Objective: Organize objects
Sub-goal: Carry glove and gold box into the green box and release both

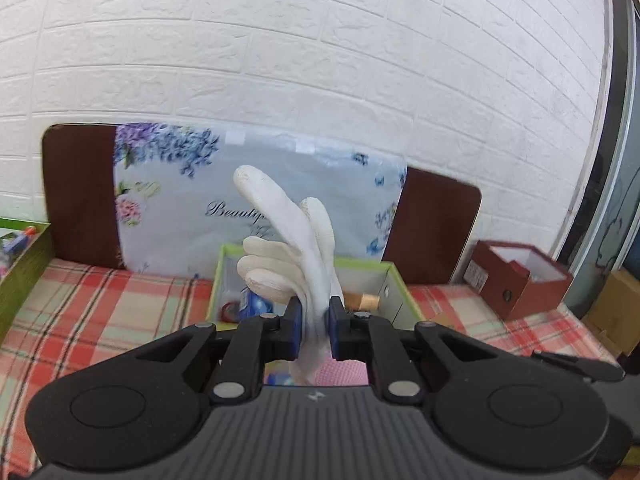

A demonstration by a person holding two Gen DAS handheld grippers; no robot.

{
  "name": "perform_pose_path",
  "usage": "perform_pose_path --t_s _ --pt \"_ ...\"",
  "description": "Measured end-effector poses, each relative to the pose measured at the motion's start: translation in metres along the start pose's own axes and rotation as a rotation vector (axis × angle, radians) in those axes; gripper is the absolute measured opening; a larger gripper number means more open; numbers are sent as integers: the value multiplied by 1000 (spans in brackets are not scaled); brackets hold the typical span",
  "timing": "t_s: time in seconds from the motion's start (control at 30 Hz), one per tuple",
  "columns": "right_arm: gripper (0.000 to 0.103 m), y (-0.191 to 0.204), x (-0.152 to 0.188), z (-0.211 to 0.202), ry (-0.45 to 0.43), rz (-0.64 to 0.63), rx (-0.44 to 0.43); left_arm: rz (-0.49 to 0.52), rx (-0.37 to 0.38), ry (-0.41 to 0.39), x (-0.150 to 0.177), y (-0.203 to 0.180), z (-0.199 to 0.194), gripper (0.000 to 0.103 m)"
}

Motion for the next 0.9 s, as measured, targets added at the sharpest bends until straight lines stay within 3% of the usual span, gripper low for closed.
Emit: perform_pose_path --t_s 0.23,0.5,0.7,0.73,0.77,0.87,0.9 --pt "30 -23 -37 37 -31 -42 62 -113 49 56 -29 2 74 13" --pt "30 -62 -43 96 16 -41 119 -93 46 147 -20 -1 175 13" --pt "30 -91 -41 132 40 2 115 -31 12 211 -4 2 227 16" --pt "30 -94 -41 137 45 5 115 -12 1 207 -2 3 229 20" --pt "30 -97 -40 142 49 7 112 4 -5 203 0 4 231 31" --pt "30 -102 -36 155 63 14 105 -16 -24 151 -3 12 222 76" --pt "30 -104 -35 160 68 17 102 -26 -43 119 -5 16 217 80"
Point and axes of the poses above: each gripper's, at about its wrist camera, not at the fingertips, and z roughly the way its jaws point, y to its left, x to its underside, the point moved 1 cm from there along z, roughly the way its jaws point, and after that the axes turned 6 degrees about -x, right-handed, at the moved point
